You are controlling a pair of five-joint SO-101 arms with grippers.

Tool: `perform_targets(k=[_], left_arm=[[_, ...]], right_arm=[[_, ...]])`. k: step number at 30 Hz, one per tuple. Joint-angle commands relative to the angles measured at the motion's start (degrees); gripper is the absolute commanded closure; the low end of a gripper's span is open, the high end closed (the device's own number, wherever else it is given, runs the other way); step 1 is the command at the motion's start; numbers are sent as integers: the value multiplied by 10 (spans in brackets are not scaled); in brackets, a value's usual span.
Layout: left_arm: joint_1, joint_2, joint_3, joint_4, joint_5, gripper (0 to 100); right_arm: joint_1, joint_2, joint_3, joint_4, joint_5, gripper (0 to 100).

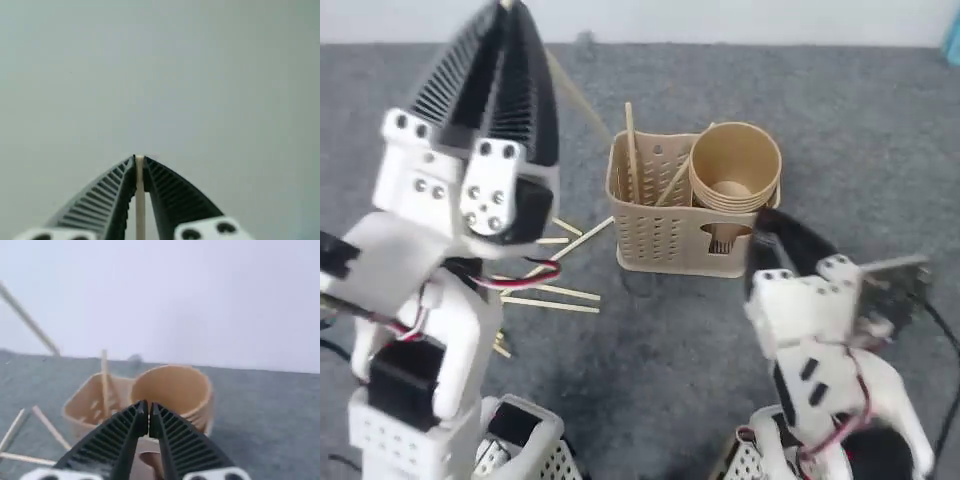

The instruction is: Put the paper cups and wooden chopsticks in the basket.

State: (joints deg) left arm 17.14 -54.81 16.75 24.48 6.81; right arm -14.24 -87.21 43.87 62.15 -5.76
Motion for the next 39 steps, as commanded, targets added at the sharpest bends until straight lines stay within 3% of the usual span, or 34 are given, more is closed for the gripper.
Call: perform_targets(k=[1, 5, 10, 23, 26, 30, 33, 39], left_arm=[[36, 21, 22, -53, -4, 987], [35, 60, 52, -110, -3, 987], [40, 102, 87, -152, -2, 988], [37, 120, 210, -181, -5, 980], [35, 120, 221, -176, -5, 897], [34, 103, 195, -73, -2, 778], [33, 57, 158, 11, -4, 776], [-63, -55, 107, 212, -4, 776]], right_arm=[[83, -27, -46, 37, 22, 980], [163, -58, -7, 75, 24, 989], [205, -94, 98, 46, 25, 990], [208, -158, 181, 27, 25, 990], [208, -158, 190, 25, 25, 990], [208, -157, 192, 22, 25, 990], [208, -156, 192, 21, 25, 990], [208, -124, 178, 4, 25, 990]])
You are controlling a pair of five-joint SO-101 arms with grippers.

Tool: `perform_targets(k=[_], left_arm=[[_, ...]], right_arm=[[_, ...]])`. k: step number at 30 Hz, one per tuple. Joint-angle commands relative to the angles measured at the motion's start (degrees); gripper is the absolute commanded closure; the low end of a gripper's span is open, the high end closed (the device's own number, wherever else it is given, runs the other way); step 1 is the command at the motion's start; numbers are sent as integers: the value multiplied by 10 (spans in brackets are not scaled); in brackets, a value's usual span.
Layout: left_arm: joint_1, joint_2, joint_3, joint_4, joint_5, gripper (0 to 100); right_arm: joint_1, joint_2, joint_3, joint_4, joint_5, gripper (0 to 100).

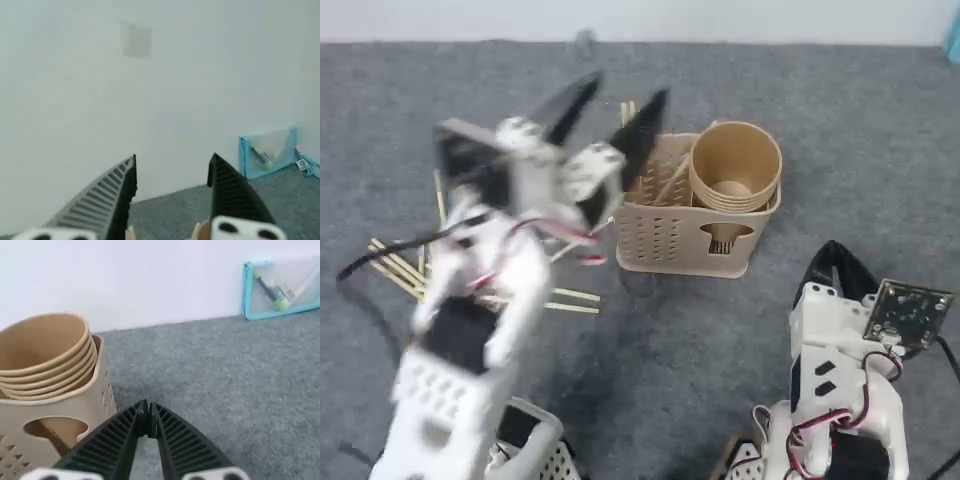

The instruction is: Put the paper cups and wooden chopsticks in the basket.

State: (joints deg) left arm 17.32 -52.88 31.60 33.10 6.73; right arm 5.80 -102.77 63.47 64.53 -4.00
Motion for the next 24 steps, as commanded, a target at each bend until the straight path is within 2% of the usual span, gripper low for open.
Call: perform_targets(k=[1, 4, 6, 10, 12, 16, 20, 24], left_arm=[[-94, -91, -40, 161, -3, 776], [-192, -123, -15, 252, 0, 776], [-255, -139, 24, 280, 3, 776], [-361, -159, 130, 273, 35, 775], [-399, -164, 183, 252, 36, 775], [-443, -166, 277, 222, 33, 775], [-461, -167, 378, 176, 32, 773], [-461, -167, 465, 113, -4, 773]], right_arm=[[7, 54, -32, -21, 8, 990], [7, 161, -98, -17, 4, 990], [5, 247, -156, -12, 4, 987], [-31, 424, -313, 47, 4, 979], [-45, 502, -406, 94, 1, 937], [-52, 629, -617, 195, -54, 829], [-72, 742, -833, 269, -57, 831], [-106, 867, -998, 334, -57, 829]])
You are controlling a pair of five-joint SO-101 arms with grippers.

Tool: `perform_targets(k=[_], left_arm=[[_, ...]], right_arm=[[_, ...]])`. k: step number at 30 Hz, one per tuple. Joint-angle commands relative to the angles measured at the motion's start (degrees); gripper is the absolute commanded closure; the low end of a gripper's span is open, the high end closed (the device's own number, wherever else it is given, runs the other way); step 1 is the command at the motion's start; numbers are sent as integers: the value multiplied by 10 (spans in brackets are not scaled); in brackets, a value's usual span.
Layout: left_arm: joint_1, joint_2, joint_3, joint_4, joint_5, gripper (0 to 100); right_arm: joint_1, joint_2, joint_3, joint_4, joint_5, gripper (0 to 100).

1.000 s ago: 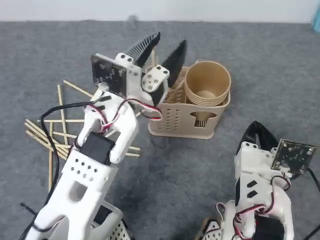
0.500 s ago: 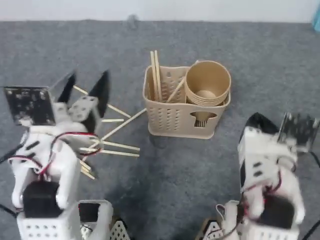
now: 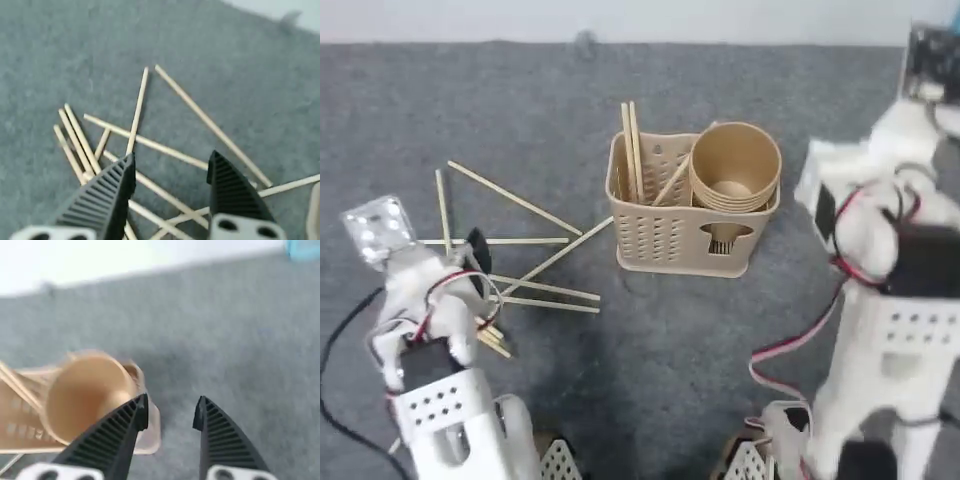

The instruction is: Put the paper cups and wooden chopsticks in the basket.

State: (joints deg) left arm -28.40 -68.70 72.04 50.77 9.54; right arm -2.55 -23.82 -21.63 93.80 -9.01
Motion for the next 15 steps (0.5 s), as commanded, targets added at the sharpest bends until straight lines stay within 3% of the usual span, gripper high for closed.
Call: perform_targets(k=[1, 6, 15], left_arm=[[-4, -9, 70, -77, -39, 774], [-4, -9, 93, -99, -44, 774], [-4, -9, 96, -99, -44, 774]], right_arm=[[-29, 110, -178, 55, -7, 829], [-55, 230, -279, 89, -10, 828], [-93, 304, -283, 89, -31, 828]])
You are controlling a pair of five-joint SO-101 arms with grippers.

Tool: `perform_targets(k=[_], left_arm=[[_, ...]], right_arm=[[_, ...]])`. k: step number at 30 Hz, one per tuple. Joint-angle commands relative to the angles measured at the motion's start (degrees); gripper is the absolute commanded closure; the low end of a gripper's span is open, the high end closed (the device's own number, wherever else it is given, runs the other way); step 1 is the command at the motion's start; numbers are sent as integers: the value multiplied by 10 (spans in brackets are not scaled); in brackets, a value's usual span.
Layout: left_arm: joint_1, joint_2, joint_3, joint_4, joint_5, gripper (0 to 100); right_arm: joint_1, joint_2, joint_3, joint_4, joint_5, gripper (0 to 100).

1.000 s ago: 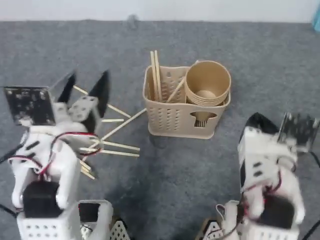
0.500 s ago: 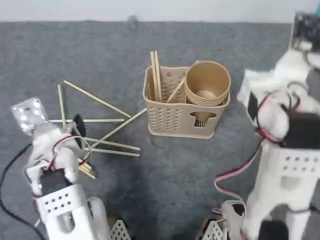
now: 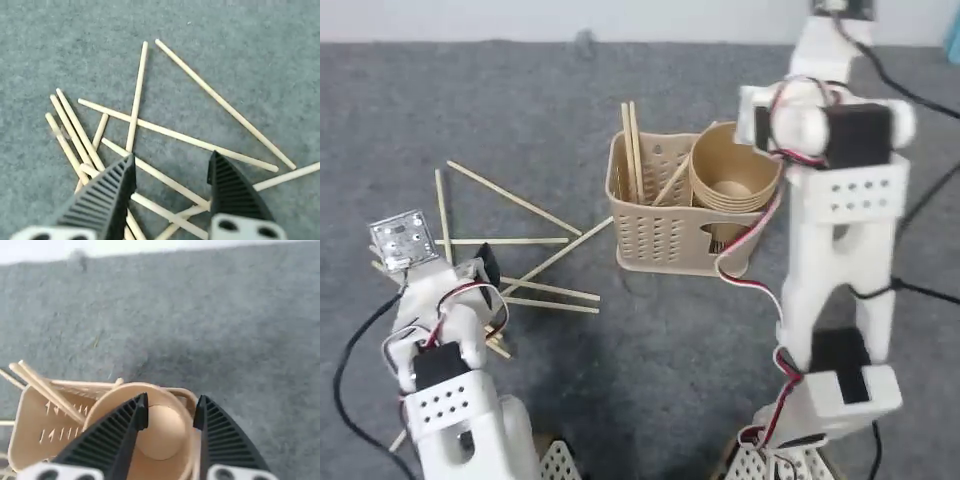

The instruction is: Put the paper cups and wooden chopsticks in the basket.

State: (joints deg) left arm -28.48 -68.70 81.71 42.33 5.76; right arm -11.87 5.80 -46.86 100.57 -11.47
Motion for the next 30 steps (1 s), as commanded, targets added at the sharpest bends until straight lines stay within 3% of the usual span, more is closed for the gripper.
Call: perform_targets(k=[1, 6, 23, 30], left_arm=[[-3, -9, 0, -15, -6, 774], [-3, -9, 0, -15, -6, 774], [-3, -9, 4, -17, -7, 775], [-3, -9, 4, -17, -7, 775]], right_arm=[[7, 17, -31, 22, -5, 828], [36, 51, -31, 23, -3, 828], [26, 140, 28, 24, 25, 834], [22, 139, 74, 24, 47, 991]])
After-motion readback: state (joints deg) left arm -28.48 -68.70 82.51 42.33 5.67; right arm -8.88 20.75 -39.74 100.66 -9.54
